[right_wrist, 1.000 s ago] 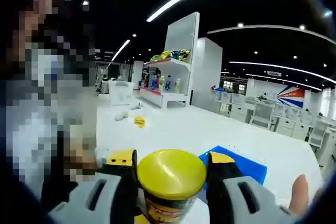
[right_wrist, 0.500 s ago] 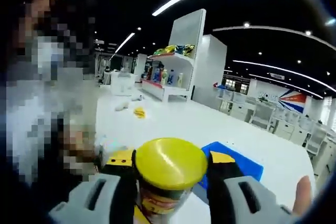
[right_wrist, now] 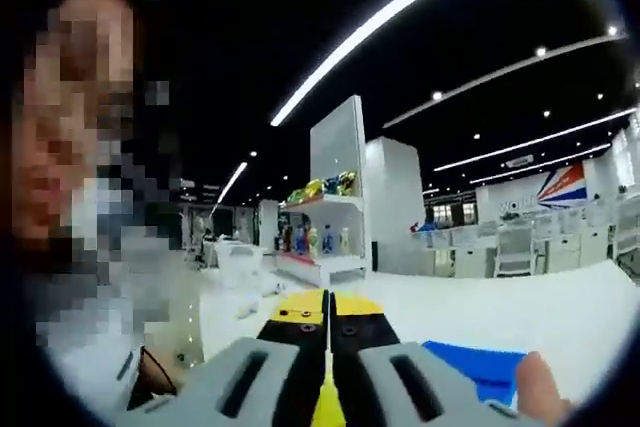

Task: Open the lid of the chip container on the table, take out the chips, place them into the box in front of the container, and close the lid

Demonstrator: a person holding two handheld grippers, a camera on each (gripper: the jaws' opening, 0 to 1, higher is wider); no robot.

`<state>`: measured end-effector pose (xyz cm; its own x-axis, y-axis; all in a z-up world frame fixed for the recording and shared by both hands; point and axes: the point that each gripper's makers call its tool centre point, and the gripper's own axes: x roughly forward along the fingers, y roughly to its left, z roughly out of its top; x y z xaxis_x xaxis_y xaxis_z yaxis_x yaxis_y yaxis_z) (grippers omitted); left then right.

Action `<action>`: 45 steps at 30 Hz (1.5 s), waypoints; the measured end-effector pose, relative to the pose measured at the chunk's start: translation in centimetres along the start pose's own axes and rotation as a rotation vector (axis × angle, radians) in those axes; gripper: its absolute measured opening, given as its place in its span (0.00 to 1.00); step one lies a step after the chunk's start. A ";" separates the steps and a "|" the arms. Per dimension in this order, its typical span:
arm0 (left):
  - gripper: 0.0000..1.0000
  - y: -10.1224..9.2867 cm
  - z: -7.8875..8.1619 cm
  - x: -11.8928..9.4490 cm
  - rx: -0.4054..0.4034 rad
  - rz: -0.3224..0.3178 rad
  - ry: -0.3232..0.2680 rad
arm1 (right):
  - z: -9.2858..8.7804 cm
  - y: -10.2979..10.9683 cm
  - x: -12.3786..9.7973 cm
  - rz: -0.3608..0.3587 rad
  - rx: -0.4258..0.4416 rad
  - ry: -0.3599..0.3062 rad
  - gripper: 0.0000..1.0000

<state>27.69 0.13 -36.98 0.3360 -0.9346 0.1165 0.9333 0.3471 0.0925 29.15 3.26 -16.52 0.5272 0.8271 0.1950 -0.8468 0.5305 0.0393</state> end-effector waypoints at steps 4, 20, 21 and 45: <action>0.49 0.0 0.0 0.0 0.001 0.003 0.001 | -5.2 -0.1 0.8 -0.007 0.029 0.190 0.00; 0.49 0.1 -0.1 -0.1 -0.002 0.002 0.004 | -6.8 0.5 0.5 0.040 -0.105 0.228 0.00; 0.49 0.1 -0.1 -0.1 -0.002 0.003 0.004 | -6.8 0.5 0.5 0.040 -0.102 0.224 0.00; 0.48 -0.2 0.7 -0.3 -0.070 -0.031 -0.015 | -0.2 1.4 0.0 0.117 0.104 -0.141 0.97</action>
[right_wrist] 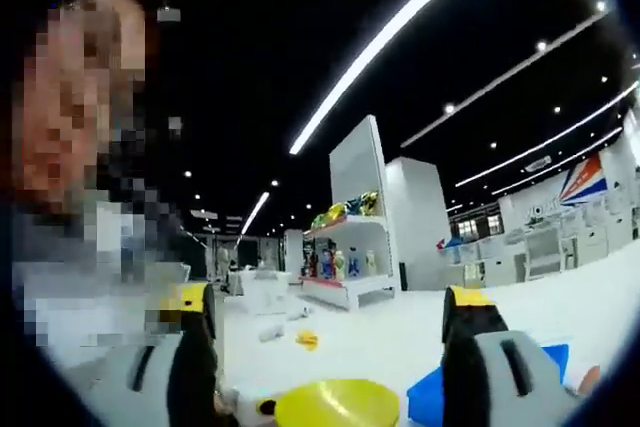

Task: Open the lid of the chip container on the table, take out the chips, place them into the box in front of the container, and close the lid

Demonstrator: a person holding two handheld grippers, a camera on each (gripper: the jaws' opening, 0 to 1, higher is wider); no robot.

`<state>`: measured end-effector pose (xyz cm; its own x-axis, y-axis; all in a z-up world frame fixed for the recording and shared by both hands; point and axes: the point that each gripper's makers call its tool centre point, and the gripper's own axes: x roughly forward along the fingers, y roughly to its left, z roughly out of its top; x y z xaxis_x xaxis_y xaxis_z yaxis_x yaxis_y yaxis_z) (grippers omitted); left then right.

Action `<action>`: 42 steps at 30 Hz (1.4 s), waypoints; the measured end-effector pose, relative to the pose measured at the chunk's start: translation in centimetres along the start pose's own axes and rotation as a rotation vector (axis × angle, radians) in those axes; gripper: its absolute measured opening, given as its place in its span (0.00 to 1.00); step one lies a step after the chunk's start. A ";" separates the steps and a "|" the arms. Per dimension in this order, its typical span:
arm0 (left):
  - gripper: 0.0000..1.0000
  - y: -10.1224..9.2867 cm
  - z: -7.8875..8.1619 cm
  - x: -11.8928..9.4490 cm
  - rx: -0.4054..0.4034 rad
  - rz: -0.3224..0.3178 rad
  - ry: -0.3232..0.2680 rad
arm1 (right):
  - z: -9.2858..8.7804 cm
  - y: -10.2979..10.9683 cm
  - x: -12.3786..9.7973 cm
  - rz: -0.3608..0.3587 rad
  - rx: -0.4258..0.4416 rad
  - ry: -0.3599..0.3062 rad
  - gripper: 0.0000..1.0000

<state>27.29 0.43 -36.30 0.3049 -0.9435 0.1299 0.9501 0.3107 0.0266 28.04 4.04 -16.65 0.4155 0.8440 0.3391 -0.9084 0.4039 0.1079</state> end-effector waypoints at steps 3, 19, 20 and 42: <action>0.48 0.1 0.7 -0.2 -0.017 -0.001 -0.034 | 1.3 0.2 -0.4 0.020 0.058 -0.050 0.97; 0.72 0.2 6.0 -3.0 -0.110 -0.023 -0.238 | 2.5 -0.6 -1.5 -0.004 0.050 -0.058 0.97; 0.74 0.1 6.3 -3.2 -0.107 -0.021 -0.248 | 2.7 -0.9 -1.6 -0.010 0.049 -0.062 0.97; 0.95 5.7 22.1 -11.9 0.278 0.238 -0.181 | 10.6 -5.0 -4.6 -0.101 -0.174 -0.085 0.97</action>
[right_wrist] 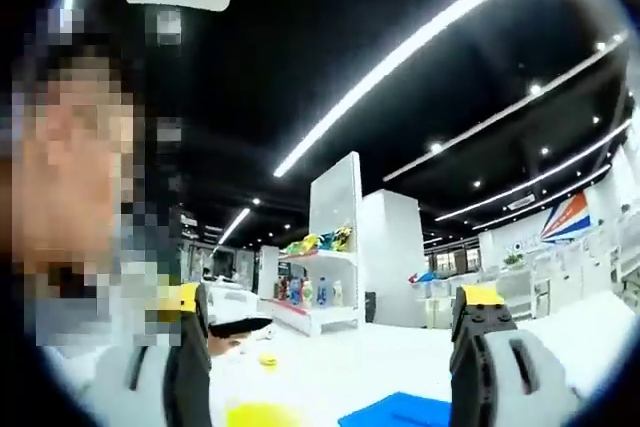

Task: Open the lid of the chip container on the table, take out the chips, place them into the box in front of the container, and close the lid

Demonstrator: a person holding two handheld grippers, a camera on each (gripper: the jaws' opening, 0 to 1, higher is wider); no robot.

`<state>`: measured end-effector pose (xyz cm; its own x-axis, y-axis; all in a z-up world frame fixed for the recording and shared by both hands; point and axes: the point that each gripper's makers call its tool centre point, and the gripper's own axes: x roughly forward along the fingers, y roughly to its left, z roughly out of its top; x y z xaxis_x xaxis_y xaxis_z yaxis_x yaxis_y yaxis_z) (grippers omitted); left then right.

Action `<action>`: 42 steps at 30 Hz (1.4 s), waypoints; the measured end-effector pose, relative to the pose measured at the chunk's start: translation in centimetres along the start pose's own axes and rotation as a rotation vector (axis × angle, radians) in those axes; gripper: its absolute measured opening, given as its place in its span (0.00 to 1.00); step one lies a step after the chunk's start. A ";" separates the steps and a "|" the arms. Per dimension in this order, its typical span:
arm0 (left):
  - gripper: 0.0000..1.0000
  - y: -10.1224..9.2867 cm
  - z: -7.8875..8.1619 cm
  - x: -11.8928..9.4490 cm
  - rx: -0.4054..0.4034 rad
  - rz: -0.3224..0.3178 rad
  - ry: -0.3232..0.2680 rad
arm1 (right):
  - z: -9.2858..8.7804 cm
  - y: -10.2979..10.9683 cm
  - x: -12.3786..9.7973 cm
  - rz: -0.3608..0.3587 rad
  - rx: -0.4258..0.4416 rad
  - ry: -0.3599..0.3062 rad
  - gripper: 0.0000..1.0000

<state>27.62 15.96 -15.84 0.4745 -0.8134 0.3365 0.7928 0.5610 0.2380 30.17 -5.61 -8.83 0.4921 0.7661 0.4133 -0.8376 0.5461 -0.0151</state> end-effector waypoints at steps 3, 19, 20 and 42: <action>0.95 1.6 0.4 0.6 0.037 0.026 0.038 | -0.4 -1.8 -0.4 -0.040 -0.021 0.023 0.97; 0.95 11.4 -9.6 1.2 0.005 0.268 0.199 | -10.7 -14.2 -4.8 -0.278 -0.105 0.165 0.97; 0.95 11.7 -10.5 1.1 0.003 0.279 0.210 | -11.4 -14.8 -5.0 -0.287 -0.104 0.169 0.97; 0.87 6.1 -29.9 4.0 -0.259 0.293 0.482 | -30.4 -14.9 -5.7 -0.288 0.098 0.439 0.96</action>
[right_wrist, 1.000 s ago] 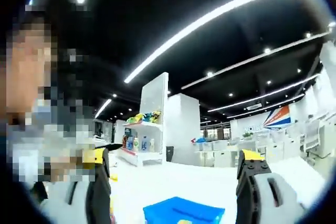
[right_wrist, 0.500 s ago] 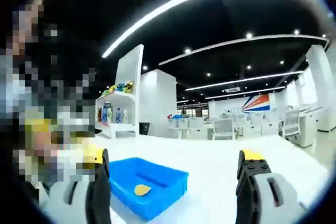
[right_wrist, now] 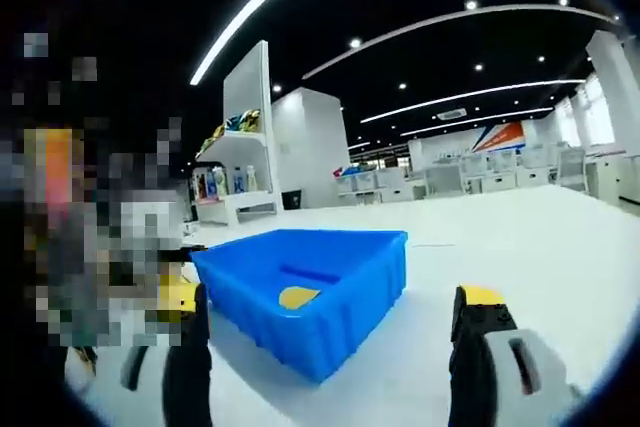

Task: Open the lid of the chip container on the table, take out the chips, place them into the box in front of the container, and close the lid

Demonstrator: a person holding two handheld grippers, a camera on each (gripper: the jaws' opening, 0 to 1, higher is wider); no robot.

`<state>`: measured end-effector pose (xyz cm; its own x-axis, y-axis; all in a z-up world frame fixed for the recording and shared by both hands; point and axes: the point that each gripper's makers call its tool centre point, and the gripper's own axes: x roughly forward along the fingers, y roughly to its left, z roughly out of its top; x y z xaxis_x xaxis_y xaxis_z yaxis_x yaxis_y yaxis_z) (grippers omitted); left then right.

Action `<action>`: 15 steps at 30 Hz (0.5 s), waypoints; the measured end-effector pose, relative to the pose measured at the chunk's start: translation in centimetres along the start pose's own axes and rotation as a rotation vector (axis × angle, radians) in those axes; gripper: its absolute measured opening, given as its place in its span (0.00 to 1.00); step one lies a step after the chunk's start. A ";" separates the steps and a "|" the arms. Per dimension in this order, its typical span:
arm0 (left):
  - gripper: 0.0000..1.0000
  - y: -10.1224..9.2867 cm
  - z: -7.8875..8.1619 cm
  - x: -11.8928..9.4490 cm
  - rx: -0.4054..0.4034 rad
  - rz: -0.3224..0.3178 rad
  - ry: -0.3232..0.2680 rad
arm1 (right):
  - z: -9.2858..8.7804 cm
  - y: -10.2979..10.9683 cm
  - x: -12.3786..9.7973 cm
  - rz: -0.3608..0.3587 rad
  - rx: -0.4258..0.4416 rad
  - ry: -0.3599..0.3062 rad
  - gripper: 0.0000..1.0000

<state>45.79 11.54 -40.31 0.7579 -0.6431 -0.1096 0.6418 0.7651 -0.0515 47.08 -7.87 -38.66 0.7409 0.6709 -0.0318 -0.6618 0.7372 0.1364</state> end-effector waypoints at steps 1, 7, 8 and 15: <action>0.87 -0.1 -0.1 0.2 0.001 -0.003 0.001 | -0.3 0.2 0.2 0.006 -0.002 0.012 0.95; 0.72 -0.4 0.7 0.6 -0.033 0.007 -0.027 | -2.2 1.5 1.3 0.022 -0.026 0.093 0.85; 0.67 -0.3 0.8 0.6 -0.032 0.017 -0.033 | -2.2 1.5 1.4 0.020 -0.032 0.096 0.84; 0.53 -1.3 1.0 0.2 -0.041 0.003 -0.045 | -1.5 1.7 1.8 -0.019 -0.037 0.082 0.63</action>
<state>45.23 10.32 -39.30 0.7648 -0.6410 -0.0646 0.6351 0.7670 -0.0916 47.17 -5.28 -40.03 0.7422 0.6602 -0.1149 -0.6529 0.7510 0.0981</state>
